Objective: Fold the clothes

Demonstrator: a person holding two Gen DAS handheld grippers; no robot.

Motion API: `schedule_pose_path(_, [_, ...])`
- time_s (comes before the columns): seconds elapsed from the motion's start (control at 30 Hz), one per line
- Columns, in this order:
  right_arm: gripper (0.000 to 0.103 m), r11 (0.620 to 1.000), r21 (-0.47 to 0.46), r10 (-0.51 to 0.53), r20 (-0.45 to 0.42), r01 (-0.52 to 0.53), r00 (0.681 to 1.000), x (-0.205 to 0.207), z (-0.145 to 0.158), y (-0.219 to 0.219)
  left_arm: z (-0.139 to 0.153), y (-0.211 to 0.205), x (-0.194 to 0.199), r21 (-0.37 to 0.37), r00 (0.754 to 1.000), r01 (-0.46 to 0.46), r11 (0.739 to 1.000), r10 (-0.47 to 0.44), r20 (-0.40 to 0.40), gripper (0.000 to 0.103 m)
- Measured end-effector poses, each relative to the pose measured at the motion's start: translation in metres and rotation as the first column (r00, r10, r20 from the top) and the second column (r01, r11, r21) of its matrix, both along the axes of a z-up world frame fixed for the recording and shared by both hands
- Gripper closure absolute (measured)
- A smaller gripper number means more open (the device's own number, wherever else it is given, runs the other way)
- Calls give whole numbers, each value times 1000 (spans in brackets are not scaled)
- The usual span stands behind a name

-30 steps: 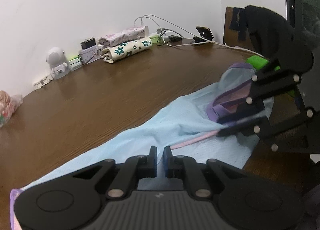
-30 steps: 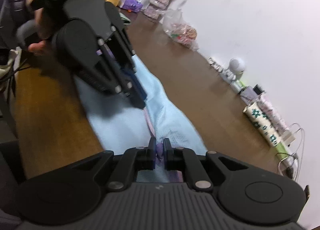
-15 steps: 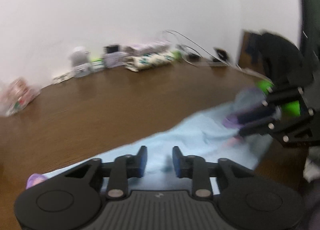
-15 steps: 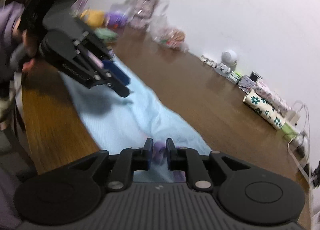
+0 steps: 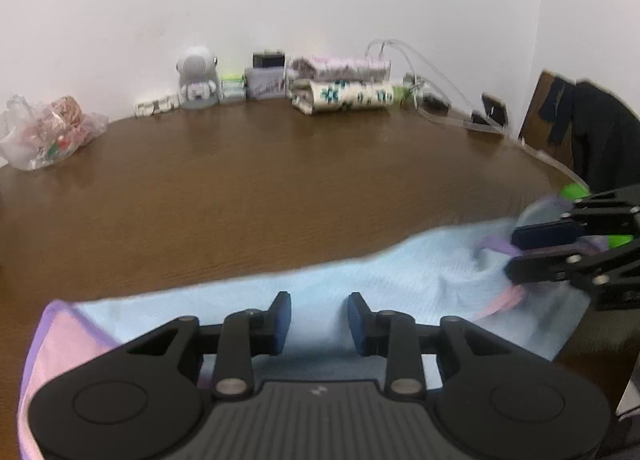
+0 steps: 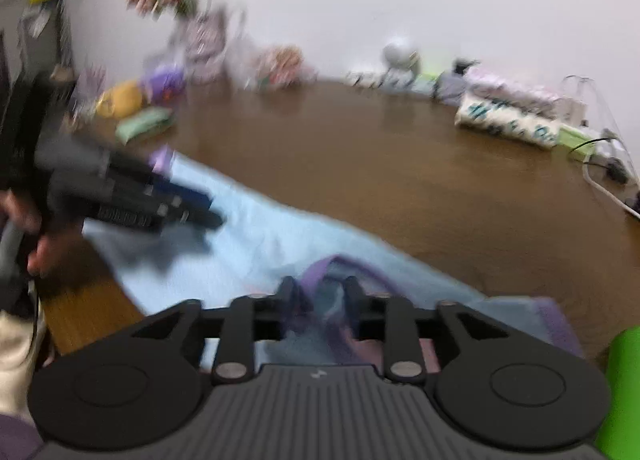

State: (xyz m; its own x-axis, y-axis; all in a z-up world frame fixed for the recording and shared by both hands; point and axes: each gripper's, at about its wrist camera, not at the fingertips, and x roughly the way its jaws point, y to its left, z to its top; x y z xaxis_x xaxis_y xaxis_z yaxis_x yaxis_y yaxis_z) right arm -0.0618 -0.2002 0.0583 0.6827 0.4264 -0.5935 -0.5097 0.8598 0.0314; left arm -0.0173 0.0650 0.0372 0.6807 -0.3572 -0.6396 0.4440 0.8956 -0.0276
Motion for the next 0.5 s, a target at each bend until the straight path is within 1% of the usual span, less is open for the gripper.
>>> schedule_pose_path(0.07, [67, 999, -19, -34, 34, 34, 999, 9, 2, -2, 3, -7, 5, -8, 1000, -22, 1000, 22, 14, 69])
schedule_pose_path(0.1, [67, 998, -32, -44, 49, 46, 998, 14, 2, -2, 4, -12, 7, -6, 999, -29, 1000, 29, 22, 67])
schedule_pose_path(0.17, [67, 998, -25, -64, 42, 65, 997, 25, 0, -3, -1, -18, 10, -4, 999, -35, 999, 35, 26, 67])
schedule_pose_path(0.23, [68, 998, -11, -66, 22, 66, 998, 32, -5, 0, -7, -21, 13, -1, 999, -48, 999, 48, 6, 67])
schedule_pose_path(0.3, [69, 999, -26, -35, 2, 35, 999, 31, -10, 8, -10, -18, 14, -8, 999, -48, 999, 48, -10, 67])
schedule_pose_path(0.37, [74, 999, -40, 11, -21, -11, 1000, 24, -13, 14, -10, -12, 9, -20, 999, -45, 999, 44, -17, 67])
schedule_pose_path(0.43, [74, 997, -20, 71, -24, -72, 997, 7, -4, 12, -10, -2, 6, -33, 998, -58, 998, 57, -31, 67])
schedule_pose_path(0.47, [74, 994, 5, 106, -17, -106, 994, -1, 2, 7, -8, 4, 4, -50, 997, -65, 997, 63, -39, 67])
schedule_pose_path(0.5, [70, 989, 34, 142, -6, -142, 990, -8, 8, 1, -7, 9, 3, -68, 997, -70, 995, 67, -47, 67])
